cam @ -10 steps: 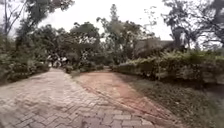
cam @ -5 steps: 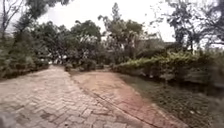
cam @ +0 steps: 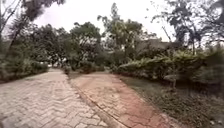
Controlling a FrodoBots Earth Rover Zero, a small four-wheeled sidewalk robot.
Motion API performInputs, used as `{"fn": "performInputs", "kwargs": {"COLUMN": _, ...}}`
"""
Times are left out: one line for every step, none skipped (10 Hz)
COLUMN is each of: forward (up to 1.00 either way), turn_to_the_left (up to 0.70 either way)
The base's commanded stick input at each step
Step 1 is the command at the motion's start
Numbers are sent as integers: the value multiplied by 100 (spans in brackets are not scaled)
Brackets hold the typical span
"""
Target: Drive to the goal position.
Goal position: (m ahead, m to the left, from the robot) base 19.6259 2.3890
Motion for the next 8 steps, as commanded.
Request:
{"fn": "performInputs", "kwargs": {"forward": 70, "turn_to_the_left": 0}}
{"fn": "performInputs", "kwargs": {"forward": 70, "turn_to_the_left": 0}}
{"fn": "performInputs", "kwargs": {"forward": 70, "turn_to_the_left": 0}}
{"fn": "performInputs", "kwargs": {"forward": 70, "turn_to_the_left": 0}}
{"fn": "performInputs", "kwargs": {"forward": 70, "turn_to_the_left": 0}}
{"fn": "performInputs", "kwargs": {"forward": 70, "turn_to_the_left": 0}}
{"fn": "performInputs", "kwargs": {"forward": 70, "turn_to_the_left": 0}}
{"fn": "performInputs", "kwargs": {"forward": 70, "turn_to_the_left": 0}}
